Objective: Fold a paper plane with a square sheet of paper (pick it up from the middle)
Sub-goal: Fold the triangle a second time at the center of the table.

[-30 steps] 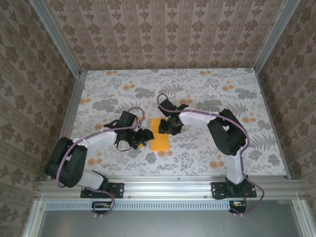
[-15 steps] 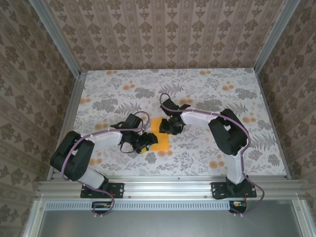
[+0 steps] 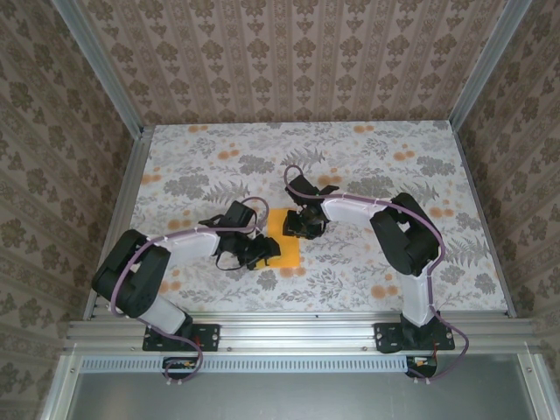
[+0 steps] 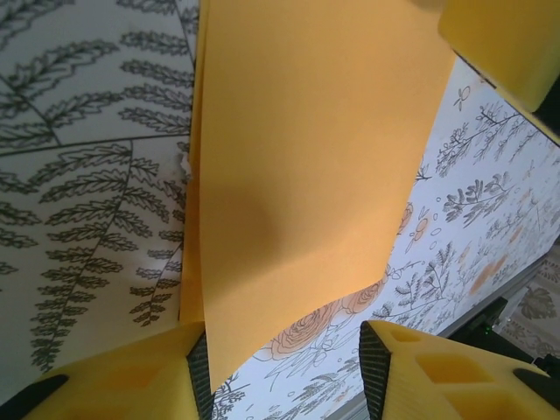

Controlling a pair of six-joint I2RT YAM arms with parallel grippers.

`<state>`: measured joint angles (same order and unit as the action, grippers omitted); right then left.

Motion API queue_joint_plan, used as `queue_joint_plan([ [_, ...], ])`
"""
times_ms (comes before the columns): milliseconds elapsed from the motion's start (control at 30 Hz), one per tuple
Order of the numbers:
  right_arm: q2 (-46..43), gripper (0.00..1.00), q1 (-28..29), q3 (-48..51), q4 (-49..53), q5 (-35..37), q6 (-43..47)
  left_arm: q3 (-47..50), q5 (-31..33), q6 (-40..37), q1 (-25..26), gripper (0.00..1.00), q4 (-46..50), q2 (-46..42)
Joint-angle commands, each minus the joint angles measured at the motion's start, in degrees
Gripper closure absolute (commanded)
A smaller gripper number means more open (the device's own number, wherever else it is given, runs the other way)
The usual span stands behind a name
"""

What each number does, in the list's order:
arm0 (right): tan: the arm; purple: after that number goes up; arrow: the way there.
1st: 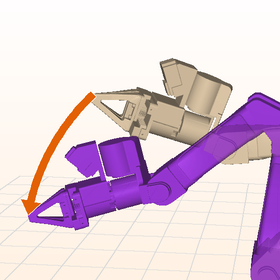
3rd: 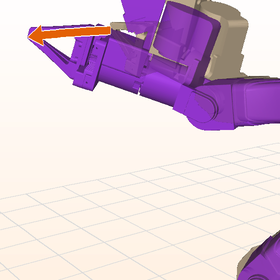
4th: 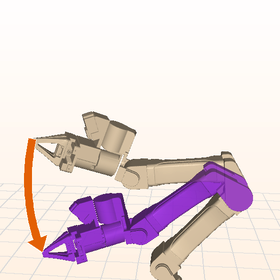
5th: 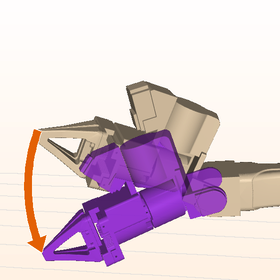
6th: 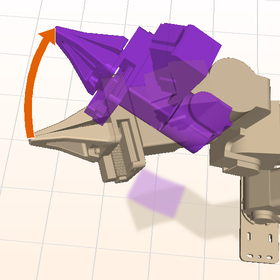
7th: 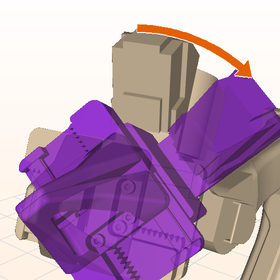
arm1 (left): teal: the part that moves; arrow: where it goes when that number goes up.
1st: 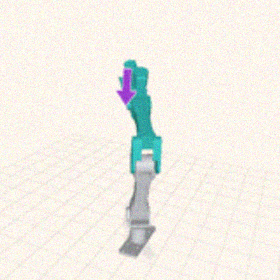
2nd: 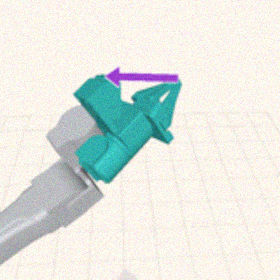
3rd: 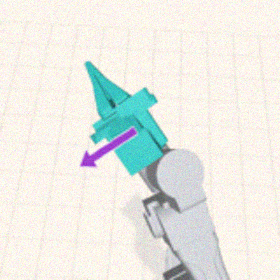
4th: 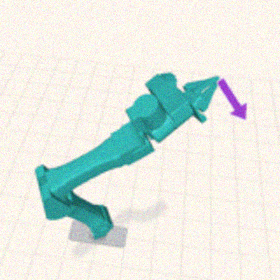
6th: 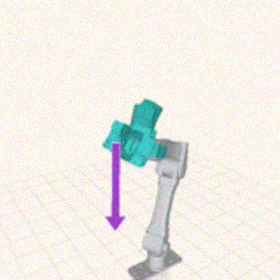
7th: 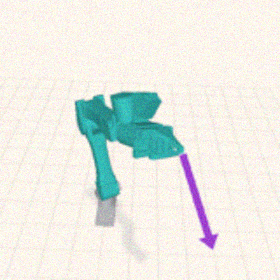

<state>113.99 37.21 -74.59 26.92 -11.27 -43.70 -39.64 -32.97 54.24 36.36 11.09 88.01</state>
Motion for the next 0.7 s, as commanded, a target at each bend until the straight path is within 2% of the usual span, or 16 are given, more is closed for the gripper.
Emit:
queue_joint_plan([
  [0, 3.11, 0.61, -0.3, 2.87, 0.86, 0.46, -0.82, -1.41, 1.28, -0.58, 0.03, 0.52, 0.57, -1.93],
  [333, 2.66, 0.61, -0.56, 4.01, -0.88, -1.66, -1.06, -1.49, 1.63, 0.37, -0.01, 0.56, -5.12, -0.69],
  [667, 2.5, 0.62, -1.09, 5.46, -2.38, -3.35, -1.59, -1.91, 0.02, 1.43, 0.07, 0.54, -12.66, 2.04],
])
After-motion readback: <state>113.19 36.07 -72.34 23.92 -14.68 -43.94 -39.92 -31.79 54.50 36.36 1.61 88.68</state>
